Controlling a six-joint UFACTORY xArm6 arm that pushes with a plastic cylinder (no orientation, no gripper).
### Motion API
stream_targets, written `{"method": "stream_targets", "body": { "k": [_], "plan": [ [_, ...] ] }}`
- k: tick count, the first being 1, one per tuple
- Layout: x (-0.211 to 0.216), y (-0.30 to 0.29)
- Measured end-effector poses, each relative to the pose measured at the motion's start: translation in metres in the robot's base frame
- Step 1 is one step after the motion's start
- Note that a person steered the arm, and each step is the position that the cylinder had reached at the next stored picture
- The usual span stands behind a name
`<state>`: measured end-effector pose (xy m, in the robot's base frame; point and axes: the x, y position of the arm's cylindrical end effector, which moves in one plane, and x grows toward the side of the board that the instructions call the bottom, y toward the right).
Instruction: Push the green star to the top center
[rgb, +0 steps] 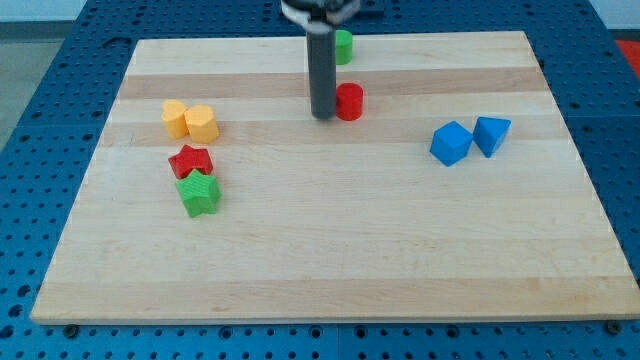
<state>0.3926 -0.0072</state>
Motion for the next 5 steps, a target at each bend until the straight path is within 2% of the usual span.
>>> {"method": "stream_targets", "body": {
  "k": [1, 2, 3, 4, 5],
  "plan": [
    [0.094, 0.003],
    [0.161, -0.008],
    [0.188, -0.077],
    [0.187, -0.172],
    [0.146, -0.243]
  ]
}}
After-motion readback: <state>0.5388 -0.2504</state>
